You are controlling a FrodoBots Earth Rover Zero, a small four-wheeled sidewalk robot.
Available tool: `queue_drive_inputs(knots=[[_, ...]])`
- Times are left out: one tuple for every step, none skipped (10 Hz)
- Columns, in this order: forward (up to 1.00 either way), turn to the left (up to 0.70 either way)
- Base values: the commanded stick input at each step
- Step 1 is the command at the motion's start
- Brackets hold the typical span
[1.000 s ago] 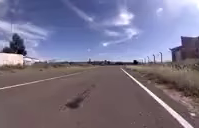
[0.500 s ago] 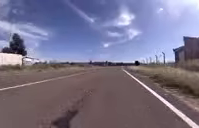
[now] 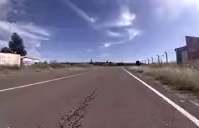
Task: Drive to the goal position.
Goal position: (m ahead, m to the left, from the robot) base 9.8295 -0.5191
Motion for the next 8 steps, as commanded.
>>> queue_drive_inputs(knots=[[1.0, 0.0], [1.0, 0.0], [1.0, -0.24], [1.0, -0.39], [1.0, -0.4], [1.0, -0.4], [1.0, -0.4], [1.0, -0.39]])
